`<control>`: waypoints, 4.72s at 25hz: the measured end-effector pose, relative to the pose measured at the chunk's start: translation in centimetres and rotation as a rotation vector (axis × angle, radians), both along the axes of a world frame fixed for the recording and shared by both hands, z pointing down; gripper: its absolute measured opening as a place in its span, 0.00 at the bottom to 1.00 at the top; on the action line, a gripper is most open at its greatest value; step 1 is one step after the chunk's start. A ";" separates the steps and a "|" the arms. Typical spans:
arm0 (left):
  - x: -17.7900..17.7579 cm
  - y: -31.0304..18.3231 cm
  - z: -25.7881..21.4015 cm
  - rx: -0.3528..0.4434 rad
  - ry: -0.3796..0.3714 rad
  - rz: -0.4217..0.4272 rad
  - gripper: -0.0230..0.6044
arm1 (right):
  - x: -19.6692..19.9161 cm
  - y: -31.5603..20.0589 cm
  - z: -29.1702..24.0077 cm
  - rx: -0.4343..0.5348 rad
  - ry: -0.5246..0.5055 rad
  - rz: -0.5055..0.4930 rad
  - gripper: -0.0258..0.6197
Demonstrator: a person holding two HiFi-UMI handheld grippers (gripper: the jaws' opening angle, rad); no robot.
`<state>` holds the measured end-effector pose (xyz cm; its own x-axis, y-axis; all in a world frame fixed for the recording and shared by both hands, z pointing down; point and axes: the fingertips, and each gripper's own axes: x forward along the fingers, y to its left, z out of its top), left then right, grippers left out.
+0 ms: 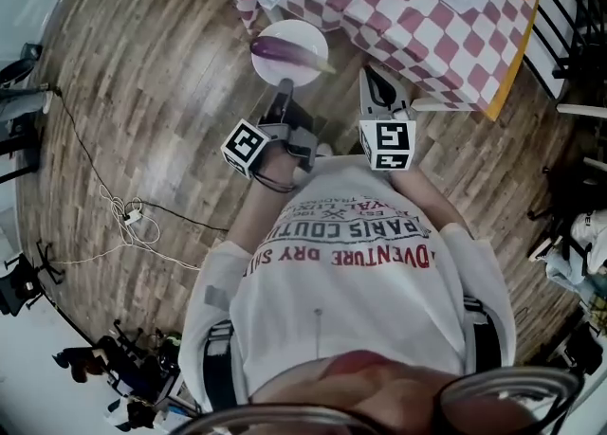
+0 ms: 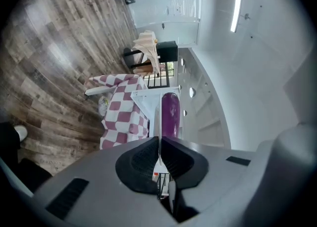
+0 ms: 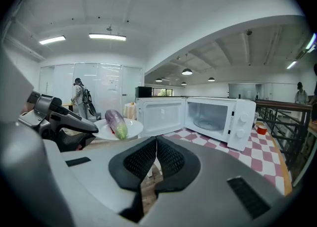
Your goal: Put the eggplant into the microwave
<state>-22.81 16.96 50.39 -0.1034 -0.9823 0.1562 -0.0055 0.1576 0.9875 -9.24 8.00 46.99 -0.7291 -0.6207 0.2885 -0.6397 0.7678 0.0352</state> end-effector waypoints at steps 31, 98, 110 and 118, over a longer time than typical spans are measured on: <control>5.4 -29.2 0.1 -0.050 0.016 0.158 0.09 | 5.4 -27.0 0.8 -0.077 -0.049 0.108 0.08; 5.1 -54.7 11.5 -0.261 -0.055 0.586 0.10 | 3.6 -38.7 7.6 -0.230 -0.002 0.564 0.08; 5.6 -53.7 10.9 -0.254 -0.107 0.614 0.48 | 3.5 -38.1 7.3 -0.230 0.002 0.542 0.08; 4.5 -50.6 8.4 -0.235 -0.512 0.730 0.33 | 3.2 -37.4 6.4 -0.202 -0.001 0.519 0.08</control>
<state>-18.35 -33.59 58.74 0.4182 -0.7798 0.4659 -0.6101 0.1389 0.7801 -6.02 -29.43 53.39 -0.3423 -0.8310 0.4384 -0.9359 0.3429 -0.0808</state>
